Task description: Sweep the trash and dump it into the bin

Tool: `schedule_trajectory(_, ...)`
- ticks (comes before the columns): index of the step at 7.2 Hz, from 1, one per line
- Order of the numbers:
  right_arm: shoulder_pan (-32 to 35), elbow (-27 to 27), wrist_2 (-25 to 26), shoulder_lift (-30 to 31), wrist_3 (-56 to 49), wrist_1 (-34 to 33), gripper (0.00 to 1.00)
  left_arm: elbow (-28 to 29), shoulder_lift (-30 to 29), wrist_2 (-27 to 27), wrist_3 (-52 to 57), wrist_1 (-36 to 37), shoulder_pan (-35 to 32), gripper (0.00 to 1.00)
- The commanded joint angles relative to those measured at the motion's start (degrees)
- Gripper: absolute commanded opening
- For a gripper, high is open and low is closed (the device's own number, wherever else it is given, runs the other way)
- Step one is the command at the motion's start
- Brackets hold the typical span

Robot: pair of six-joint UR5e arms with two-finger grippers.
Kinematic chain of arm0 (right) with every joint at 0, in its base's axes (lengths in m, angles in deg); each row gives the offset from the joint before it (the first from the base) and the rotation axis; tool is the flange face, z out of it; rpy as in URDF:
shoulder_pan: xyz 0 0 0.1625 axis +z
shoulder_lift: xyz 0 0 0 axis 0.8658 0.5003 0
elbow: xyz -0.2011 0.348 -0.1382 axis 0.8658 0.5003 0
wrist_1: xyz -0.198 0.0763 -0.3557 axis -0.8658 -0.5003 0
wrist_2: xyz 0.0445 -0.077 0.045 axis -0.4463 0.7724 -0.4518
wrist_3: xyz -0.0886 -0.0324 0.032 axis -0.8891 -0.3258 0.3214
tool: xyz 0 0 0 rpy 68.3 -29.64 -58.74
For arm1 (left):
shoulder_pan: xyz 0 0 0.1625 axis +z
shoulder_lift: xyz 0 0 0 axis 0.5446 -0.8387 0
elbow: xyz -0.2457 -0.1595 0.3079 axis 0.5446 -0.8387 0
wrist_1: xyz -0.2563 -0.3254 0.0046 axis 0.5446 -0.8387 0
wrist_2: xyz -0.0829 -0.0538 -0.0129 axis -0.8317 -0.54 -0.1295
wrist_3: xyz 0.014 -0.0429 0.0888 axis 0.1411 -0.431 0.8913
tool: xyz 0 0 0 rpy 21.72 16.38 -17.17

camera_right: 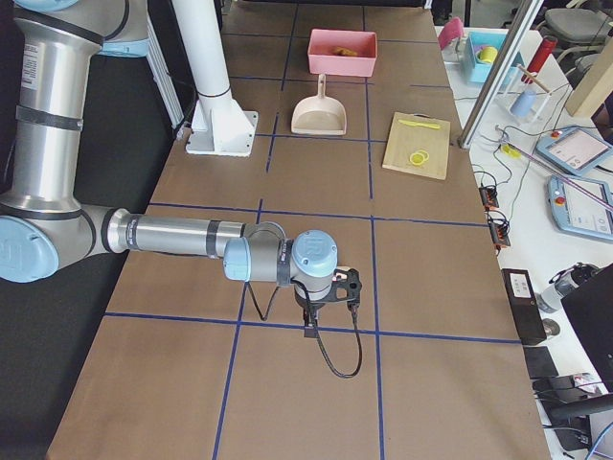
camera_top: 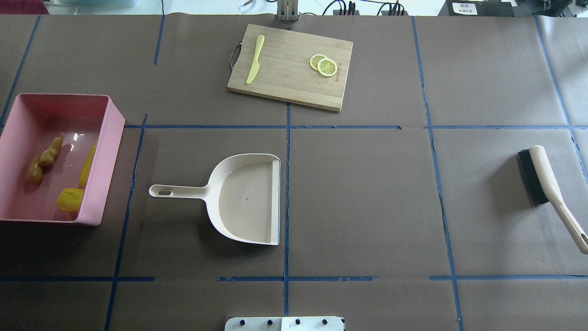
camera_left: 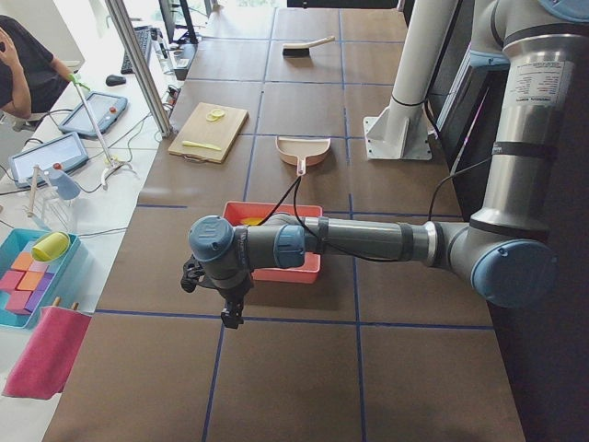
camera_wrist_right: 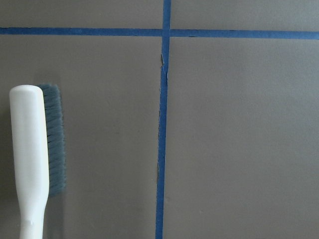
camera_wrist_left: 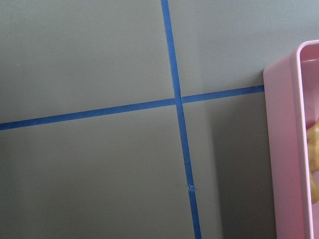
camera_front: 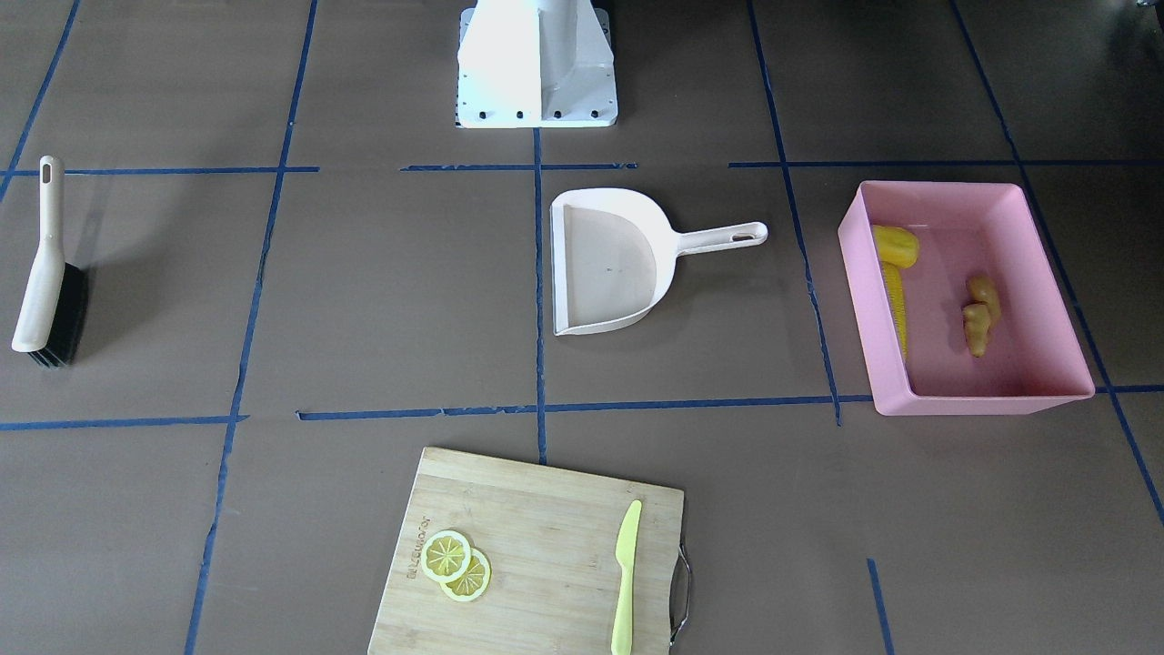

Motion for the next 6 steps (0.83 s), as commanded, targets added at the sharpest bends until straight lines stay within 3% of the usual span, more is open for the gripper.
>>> schedule_trajectory(1, 0.0, 0.0, -0.1, 0.1, 0.1, 0.0, 1.00, 0.1, 1.5, 0.1, -0.1, 0.5, 0.0, 1.00)
schedule_trajectory(6, 0.0, 0.0, -0.4, 0.6, 0.1, 0.0, 1.00, 0.1, 2.6, -0.2, 0.1, -0.2, 0.1, 1.00)
